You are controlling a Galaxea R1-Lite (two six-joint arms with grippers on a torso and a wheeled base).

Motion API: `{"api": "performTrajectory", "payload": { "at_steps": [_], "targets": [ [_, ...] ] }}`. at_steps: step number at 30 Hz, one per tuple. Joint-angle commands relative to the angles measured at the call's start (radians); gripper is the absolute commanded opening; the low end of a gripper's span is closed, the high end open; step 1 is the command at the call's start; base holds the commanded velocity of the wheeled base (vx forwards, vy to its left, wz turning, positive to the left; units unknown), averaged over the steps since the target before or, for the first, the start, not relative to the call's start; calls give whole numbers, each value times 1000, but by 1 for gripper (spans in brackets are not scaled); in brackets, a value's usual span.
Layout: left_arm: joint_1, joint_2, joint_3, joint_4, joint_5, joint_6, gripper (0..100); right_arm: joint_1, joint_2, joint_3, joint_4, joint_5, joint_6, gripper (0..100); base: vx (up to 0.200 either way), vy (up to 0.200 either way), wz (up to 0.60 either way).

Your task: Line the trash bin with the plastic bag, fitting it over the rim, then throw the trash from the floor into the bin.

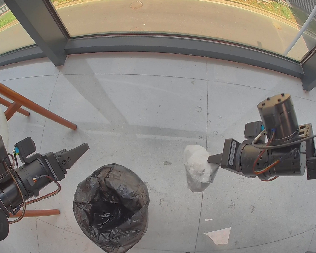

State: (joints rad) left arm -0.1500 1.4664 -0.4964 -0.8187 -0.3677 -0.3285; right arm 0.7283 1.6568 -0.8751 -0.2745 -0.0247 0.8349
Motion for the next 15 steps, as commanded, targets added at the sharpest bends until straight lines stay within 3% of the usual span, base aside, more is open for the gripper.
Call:
{"api": "performTrajectory", "payload": {
  "at_steps": [1,3,15],
  "targets": [
    [1,0,4,0,4,5,100,48,-52,-13,0,8,23,0,-200,200,0],
    [1,-1,12,0,7,5,100,54,-52,-13,-2,17,32,0,-200,200,0],
    [0,5,22,-71,13,11,100,105,-38,-5,-9,52,81,0,0,200,0]
  ]
}}
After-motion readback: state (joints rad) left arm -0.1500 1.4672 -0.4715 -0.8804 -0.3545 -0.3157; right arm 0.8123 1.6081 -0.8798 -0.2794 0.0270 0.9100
